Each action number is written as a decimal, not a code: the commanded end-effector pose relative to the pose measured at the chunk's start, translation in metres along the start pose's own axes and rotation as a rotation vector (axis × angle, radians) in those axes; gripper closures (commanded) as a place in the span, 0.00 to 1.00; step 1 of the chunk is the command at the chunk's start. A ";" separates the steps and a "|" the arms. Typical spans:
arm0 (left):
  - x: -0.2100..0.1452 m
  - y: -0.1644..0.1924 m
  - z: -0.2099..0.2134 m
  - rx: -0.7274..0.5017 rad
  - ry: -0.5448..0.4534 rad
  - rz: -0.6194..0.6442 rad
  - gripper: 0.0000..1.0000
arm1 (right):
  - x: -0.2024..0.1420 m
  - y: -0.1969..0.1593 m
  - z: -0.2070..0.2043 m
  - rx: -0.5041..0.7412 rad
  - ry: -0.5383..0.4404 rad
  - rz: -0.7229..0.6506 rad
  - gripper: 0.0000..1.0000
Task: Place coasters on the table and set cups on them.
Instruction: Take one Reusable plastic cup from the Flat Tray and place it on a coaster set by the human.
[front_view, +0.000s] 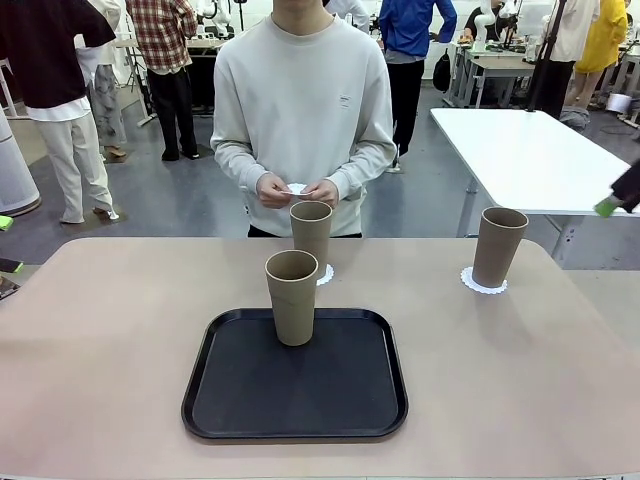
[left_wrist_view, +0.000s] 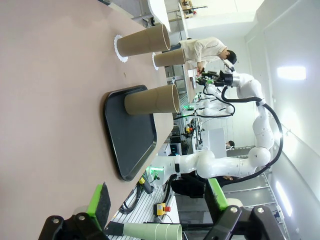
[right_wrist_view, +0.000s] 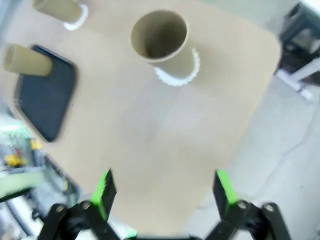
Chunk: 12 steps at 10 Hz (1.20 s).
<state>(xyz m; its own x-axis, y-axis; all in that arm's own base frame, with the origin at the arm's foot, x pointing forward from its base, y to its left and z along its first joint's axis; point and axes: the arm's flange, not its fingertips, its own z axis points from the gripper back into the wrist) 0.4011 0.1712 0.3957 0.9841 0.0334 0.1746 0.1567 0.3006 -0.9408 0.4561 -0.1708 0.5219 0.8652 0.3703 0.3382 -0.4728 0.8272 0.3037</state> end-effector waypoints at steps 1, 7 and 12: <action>-0.001 -0.001 0.002 -0.005 0.008 -0.017 0.00 | -0.010 -0.043 0.047 0.397 -0.239 -0.087 0.00; -0.001 -0.001 0.002 -0.005 0.008 -0.017 0.00 | -0.092 -0.136 0.028 0.770 -0.448 -0.327 0.00; -0.001 -0.001 0.002 -0.005 0.008 -0.017 0.00 | -0.108 -0.151 -0.022 0.830 -0.322 -0.370 0.00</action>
<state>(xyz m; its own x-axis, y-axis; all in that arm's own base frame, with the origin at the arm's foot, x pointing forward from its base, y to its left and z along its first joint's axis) 0.4014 0.1709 0.3958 0.9841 0.0323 0.1748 0.1572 0.3006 -0.9407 0.4370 -0.3232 0.4173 0.9427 -0.1082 0.3157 -0.2773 0.2724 0.9214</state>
